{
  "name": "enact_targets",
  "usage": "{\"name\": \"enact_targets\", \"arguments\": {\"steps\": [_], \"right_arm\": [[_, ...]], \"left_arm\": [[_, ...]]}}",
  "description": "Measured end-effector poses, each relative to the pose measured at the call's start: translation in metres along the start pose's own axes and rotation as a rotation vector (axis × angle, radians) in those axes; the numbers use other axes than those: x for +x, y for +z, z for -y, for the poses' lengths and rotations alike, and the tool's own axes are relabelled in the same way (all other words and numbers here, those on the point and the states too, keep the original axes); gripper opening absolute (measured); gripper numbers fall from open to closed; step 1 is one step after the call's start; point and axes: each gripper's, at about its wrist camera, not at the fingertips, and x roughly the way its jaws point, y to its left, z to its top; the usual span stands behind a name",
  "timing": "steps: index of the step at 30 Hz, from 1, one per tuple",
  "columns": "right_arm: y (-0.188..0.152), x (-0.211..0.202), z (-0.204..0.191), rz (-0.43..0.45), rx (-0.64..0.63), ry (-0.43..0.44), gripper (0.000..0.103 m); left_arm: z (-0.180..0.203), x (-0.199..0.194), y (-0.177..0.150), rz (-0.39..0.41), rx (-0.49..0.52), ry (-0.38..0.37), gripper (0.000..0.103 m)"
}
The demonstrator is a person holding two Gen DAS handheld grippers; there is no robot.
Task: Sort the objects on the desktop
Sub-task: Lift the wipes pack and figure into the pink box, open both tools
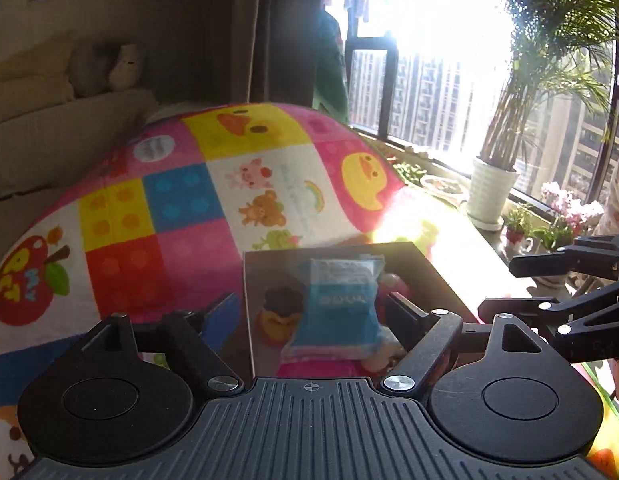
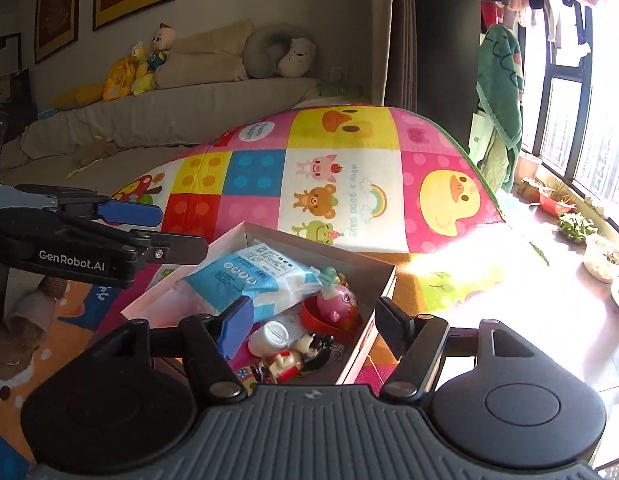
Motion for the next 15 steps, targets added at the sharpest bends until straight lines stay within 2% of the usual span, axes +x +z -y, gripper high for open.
{"name": "enact_targets", "arguments": {"steps": [5,9,10,13,15], "right_arm": [[-0.008,0.007,-0.009,-0.019,-0.026,0.005,0.068],[-0.018,0.006,-0.017,-0.047,0.003,0.035,0.068],[-0.025,0.002,-0.025,-0.047,-0.003,0.047,0.071],[-0.051,-0.011,-0.048,-0.037,-0.019,0.073,0.089],[-0.068,-0.015,-0.061,-0.058,0.004,0.083,0.093]], "left_arm": [[-0.017,-0.024,-0.044,-0.043,-0.083,0.049,0.091],[-0.01,-0.049,-0.079,-0.071,-0.054,0.114,0.096],[-0.008,-0.054,-0.087,-0.075,-0.048,0.127,0.096],[-0.005,-0.066,-0.106,-0.082,-0.075,0.159,0.101],[-0.008,-0.068,-0.114,-0.097,-0.117,0.169,0.102]]}}
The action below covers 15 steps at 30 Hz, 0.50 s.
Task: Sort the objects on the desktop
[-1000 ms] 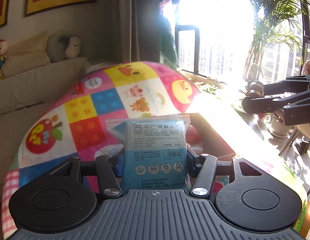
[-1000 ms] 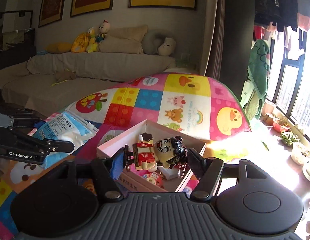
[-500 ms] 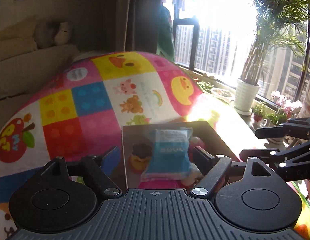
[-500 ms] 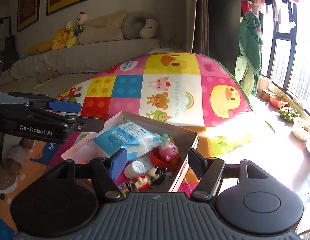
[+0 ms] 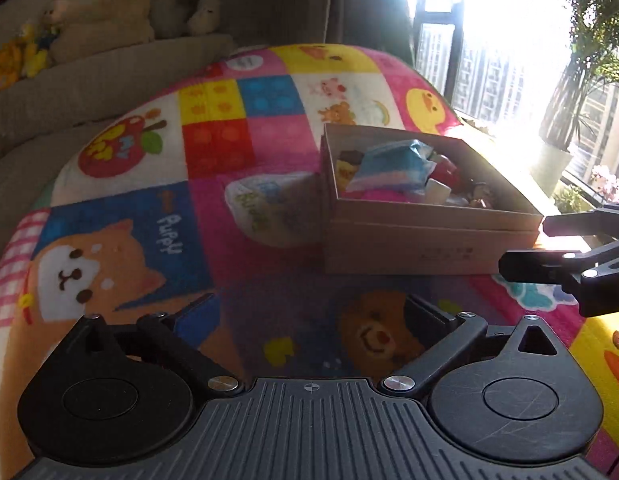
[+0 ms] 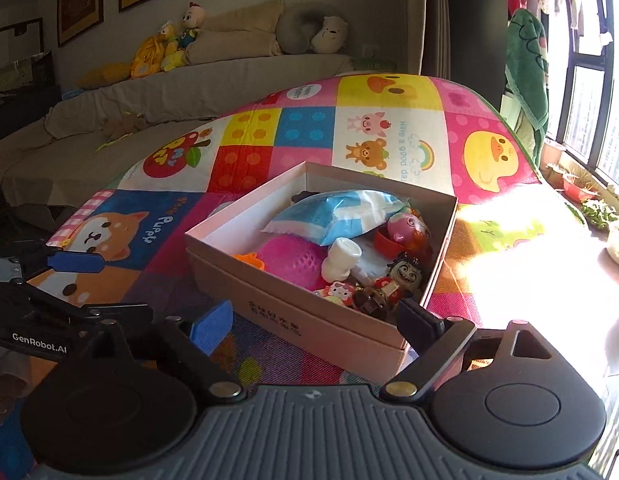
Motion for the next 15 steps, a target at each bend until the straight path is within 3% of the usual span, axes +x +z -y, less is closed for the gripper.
{"name": "enact_targets", "arguments": {"steps": [6,12,15], "right_arm": [[-0.034,0.005,-0.002,-0.078,0.172,-0.028,0.103],[-0.045,0.021,0.007,-0.164,0.149,-0.198,0.103],[-0.046,0.026,0.012,-0.151,0.109,-0.194,0.103]], "left_arm": [[0.005,-0.006,-0.027,-0.035,-0.033,0.067,0.103],[0.011,-0.005,-0.038,-0.047,-0.07,0.1,0.103],[0.01,0.001,-0.035,-0.055,-0.084,0.111,0.103]]}}
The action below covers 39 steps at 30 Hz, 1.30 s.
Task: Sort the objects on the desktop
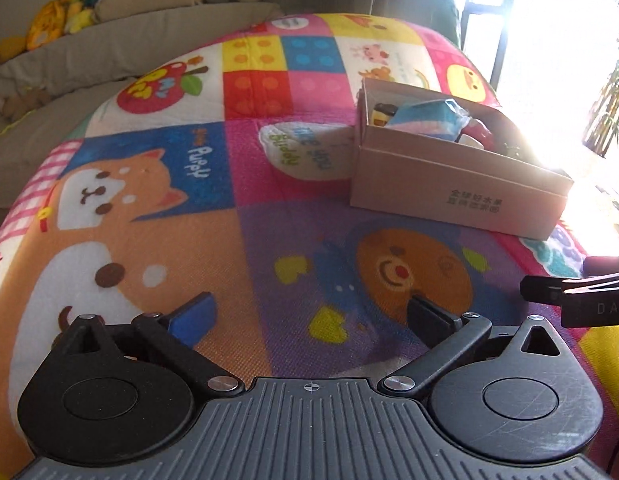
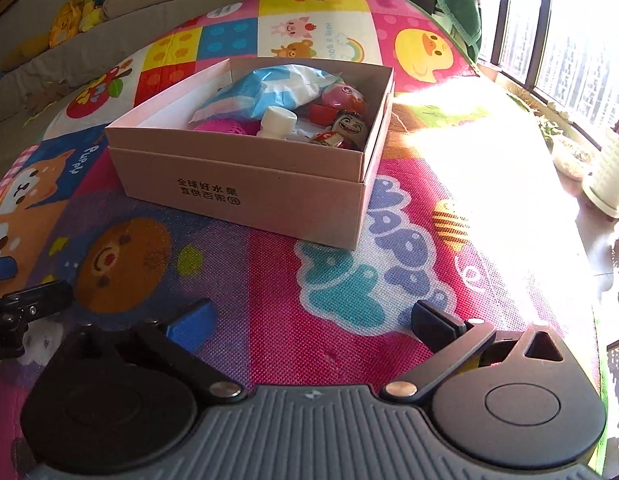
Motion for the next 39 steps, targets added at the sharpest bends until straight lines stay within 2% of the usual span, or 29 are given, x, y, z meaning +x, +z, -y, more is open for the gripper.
{"name": "enact_targets", "arguments": {"steps": [5,12,14,18,22,26,29,33,37,39], "right_arm": [[0.004,0.006,0.007,0.03,-0.009,0.015,0.103],[0.001,0.0,0.0,0.03,0.027,-0.011,0.103],[-0.007,-0.008,-0.011,0.038,0.023,0.014,0.103],[-0.019,-0.022,-0.035,0.043,-0.031,0.119,0.103],[-0.008,-0.011,-0.032,0.029,-0.077,0.082,0.103],[0.001,0.002,-0.017,0.053,-0.086,0.102,0.103],[-0.001,0.002,-0.013,0.081,-0.052,0.104,0.103],[-0.005,0.002,-0.019,0.093,-0.04,0.049,0.103],[-0.005,0.003,-0.018,0.096,-0.036,0.052,0.103],[-0.005,0.003,-0.018,0.097,-0.035,0.053,0.103]], "left_arm": [[0.007,0.004,0.0,-0.015,0.042,0.029,0.103],[0.008,0.003,-0.002,-0.012,0.039,0.02,0.103],[0.006,0.004,-0.001,-0.014,0.04,0.015,0.103],[0.005,0.004,0.0,-0.016,0.044,0.022,0.103],[0.007,0.005,0.001,-0.013,0.026,0.046,0.103],[0.012,0.01,0.006,-0.001,0.013,0.086,0.103],[0.019,0.016,0.006,0.04,0.092,0.098,0.103],[0.004,0.017,0.007,0.032,0.008,0.03,0.103],[0.012,0.017,0.007,0.029,0.046,0.063,0.103],[0.008,0.017,0.007,0.025,0.025,0.044,0.103]]}}
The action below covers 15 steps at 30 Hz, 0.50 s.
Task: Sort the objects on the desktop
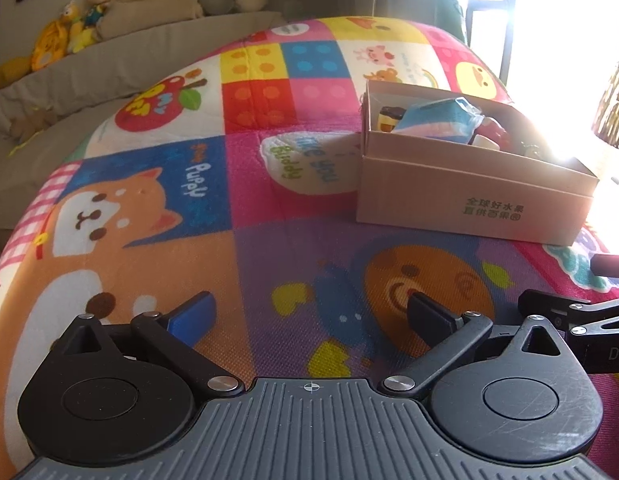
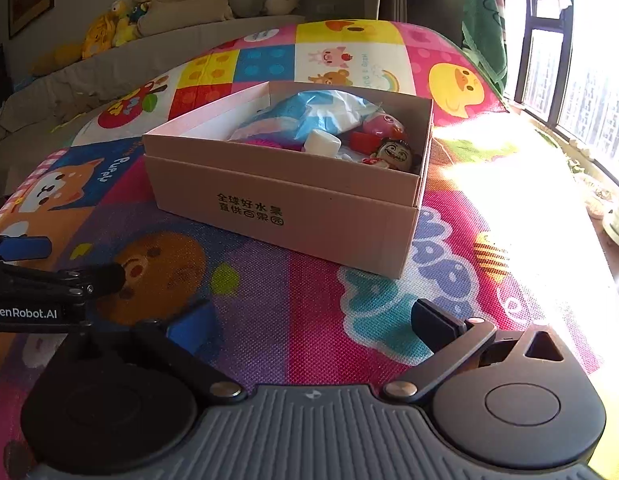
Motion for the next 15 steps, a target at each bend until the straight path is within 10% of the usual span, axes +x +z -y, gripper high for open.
{"name": "enact_targets", "arguments": {"steps": [15], "right_arm": [[0.0,0.0006,-0.0007,0.0,-0.003,-0.001,0.103]], "left_arm": [[0.0011,0.0004,-0.0002,0.001,0.008,0.006,0.103]]}}
